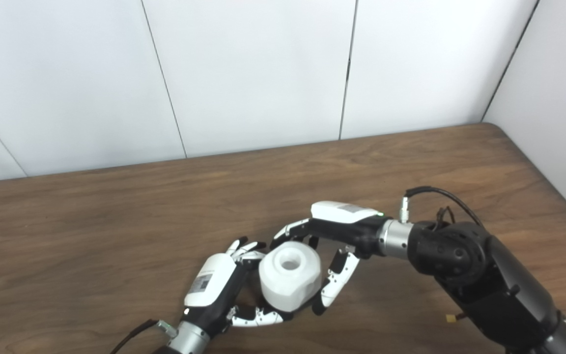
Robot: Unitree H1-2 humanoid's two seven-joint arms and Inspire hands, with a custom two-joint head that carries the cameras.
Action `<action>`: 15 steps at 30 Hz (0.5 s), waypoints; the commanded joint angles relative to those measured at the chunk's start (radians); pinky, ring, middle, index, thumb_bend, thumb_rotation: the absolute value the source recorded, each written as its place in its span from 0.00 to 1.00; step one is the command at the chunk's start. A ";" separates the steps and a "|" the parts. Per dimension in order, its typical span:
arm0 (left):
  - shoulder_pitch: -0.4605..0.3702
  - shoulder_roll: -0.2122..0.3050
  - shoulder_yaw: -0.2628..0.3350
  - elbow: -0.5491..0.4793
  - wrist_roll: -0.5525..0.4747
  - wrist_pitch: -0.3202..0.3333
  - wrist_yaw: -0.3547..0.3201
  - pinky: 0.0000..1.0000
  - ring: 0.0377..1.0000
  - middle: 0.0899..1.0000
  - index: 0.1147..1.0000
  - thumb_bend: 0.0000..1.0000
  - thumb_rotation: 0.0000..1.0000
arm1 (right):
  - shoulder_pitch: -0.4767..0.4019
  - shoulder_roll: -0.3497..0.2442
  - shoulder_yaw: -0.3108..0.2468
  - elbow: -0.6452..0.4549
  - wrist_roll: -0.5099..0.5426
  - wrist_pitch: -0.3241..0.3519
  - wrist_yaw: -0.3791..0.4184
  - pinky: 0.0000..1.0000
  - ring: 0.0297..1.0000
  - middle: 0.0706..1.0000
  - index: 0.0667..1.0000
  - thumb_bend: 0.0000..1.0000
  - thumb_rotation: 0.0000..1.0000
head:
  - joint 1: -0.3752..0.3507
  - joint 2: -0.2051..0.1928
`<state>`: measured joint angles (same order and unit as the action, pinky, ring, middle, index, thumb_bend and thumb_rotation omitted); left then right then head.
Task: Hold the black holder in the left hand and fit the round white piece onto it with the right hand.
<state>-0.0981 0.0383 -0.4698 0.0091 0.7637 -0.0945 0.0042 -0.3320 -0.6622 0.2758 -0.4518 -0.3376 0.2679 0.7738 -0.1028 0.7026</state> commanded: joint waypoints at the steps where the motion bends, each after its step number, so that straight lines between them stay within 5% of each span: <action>1: -0.021 0.009 0.010 -0.011 -0.012 -0.035 0.026 0.99 0.88 0.67 0.41 0.52 0.06 | -0.033 -0.037 -0.029 -0.030 0.012 -0.011 -0.005 0.70 0.81 0.85 0.87 1.00 0.30 | -0.002 0.001; 15: -0.026 0.037 0.030 -0.021 -0.039 -0.036 0.010 0.99 0.87 0.67 0.41 0.52 0.07 | -0.006 -0.109 -0.121 -0.037 0.092 0.016 -0.010 0.79 0.93 0.97 0.99 1.00 0.21 | 0.000 -0.001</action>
<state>-0.1057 0.0703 -0.4454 0.0090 0.7317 -0.1046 0.0037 -0.3224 -0.7532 0.1818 -0.4526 -0.2666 0.2793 0.7754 -0.1013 0.7010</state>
